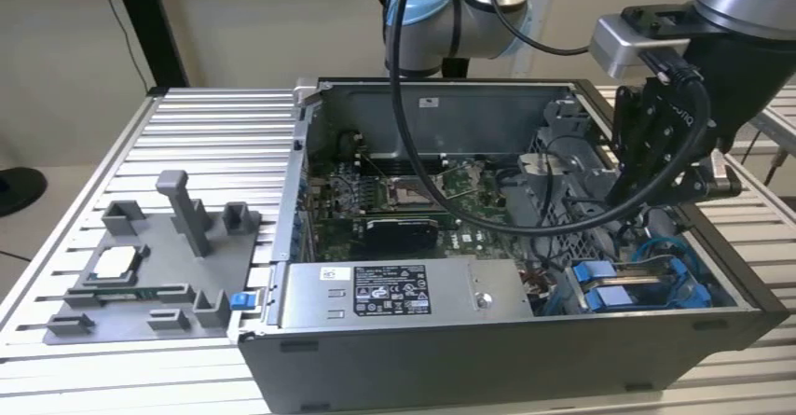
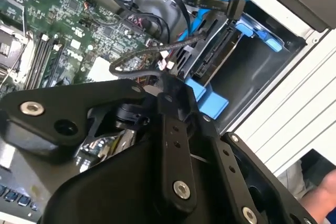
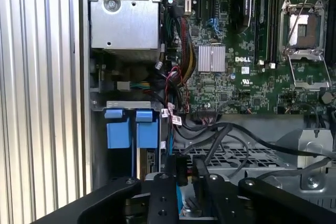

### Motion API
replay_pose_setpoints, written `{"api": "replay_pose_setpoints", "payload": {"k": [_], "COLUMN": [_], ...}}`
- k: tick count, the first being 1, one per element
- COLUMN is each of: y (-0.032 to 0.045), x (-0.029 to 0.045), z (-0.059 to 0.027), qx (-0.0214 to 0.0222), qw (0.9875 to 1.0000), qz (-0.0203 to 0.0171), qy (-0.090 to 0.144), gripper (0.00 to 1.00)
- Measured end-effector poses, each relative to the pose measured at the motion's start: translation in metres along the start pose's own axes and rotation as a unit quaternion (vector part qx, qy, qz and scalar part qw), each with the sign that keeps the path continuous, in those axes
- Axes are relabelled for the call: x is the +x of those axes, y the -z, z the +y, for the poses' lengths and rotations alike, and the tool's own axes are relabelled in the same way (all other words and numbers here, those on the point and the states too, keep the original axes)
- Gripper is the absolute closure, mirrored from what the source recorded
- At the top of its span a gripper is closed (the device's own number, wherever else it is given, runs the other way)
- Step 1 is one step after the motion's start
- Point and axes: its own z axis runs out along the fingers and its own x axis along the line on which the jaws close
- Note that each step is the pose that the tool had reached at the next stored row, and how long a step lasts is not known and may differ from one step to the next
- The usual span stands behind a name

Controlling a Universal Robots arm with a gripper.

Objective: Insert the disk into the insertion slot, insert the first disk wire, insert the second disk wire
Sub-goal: 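Insert the first disk wire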

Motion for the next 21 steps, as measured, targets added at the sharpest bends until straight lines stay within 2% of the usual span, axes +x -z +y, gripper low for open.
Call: {"api": "replay_pose_setpoints", "payload": {"k": [15,21], "y": [-0.0007,-0.004], "x": [0.0002,0.0063], "z": [-0.0003,-0.0084], "qx": [0.0009,-0.0003], "qw": [1.0,1.0], "qz": [-0.0001,-0.0001], "qy": [0.0,0.0], "gripper": [1.0,1.0]}}
